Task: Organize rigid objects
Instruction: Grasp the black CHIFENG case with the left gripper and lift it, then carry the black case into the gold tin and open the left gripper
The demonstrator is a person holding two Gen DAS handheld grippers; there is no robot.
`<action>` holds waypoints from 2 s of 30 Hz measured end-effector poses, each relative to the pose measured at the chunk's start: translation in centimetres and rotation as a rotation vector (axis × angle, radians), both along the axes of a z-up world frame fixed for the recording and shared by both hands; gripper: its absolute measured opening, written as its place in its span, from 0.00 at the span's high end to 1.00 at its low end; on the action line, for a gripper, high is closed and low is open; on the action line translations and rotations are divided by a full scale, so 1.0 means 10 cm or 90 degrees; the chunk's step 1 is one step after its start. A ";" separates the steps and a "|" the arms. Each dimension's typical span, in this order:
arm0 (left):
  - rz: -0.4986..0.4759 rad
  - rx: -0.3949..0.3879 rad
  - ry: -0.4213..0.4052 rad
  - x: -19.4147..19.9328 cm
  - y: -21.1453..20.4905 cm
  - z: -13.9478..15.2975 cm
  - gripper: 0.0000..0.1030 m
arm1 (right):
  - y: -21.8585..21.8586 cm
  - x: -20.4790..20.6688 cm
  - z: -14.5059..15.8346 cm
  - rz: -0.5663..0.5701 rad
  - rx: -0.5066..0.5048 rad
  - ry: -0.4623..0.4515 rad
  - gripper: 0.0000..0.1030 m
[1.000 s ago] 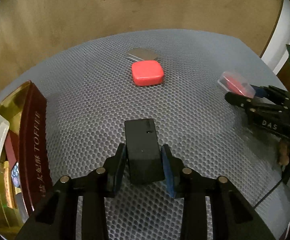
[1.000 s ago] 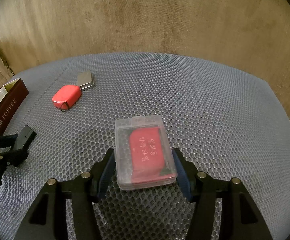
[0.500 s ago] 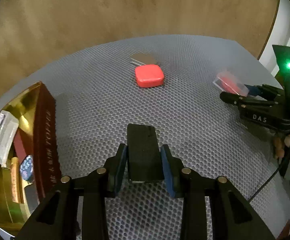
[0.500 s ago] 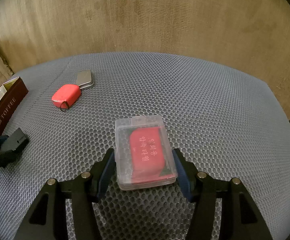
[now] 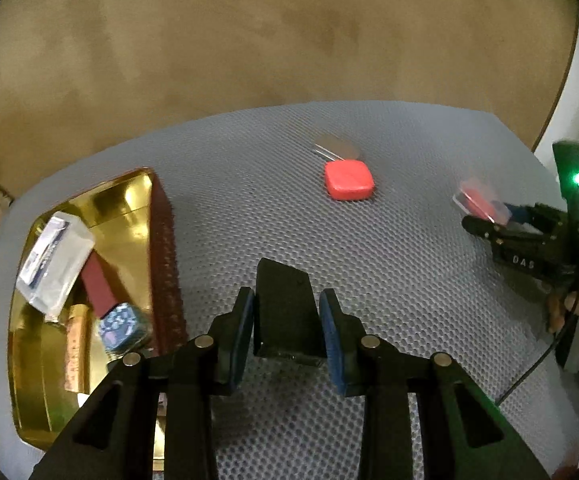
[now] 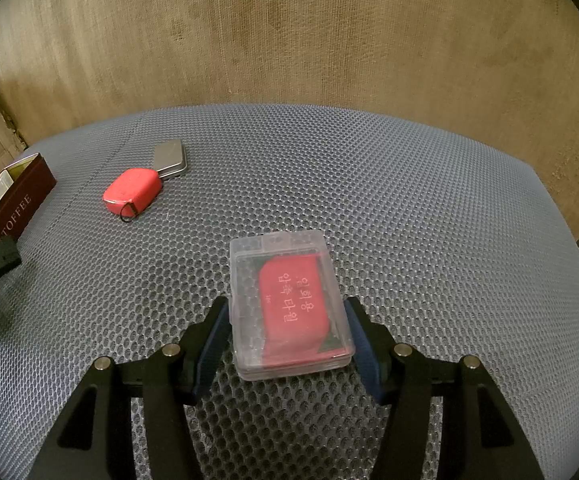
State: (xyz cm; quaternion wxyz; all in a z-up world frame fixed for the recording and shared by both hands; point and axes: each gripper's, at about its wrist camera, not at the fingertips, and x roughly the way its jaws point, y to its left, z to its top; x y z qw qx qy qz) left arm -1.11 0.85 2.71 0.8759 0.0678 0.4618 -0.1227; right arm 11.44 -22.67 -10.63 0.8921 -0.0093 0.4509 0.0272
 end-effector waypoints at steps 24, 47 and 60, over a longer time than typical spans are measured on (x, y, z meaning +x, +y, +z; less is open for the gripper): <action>0.074 -0.042 -0.014 0.16 0.53 0.27 0.93 | 0.00 -0.01 0.00 0.000 0.000 0.000 0.43; 0.016 -0.035 0.032 0.08 0.24 0.07 0.70 | 0.00 0.01 0.00 0.000 0.000 0.000 0.43; 0.079 0.075 0.055 0.33 -0.23 -0.46 0.60 | 0.00 0.02 0.00 0.001 0.001 0.000 0.42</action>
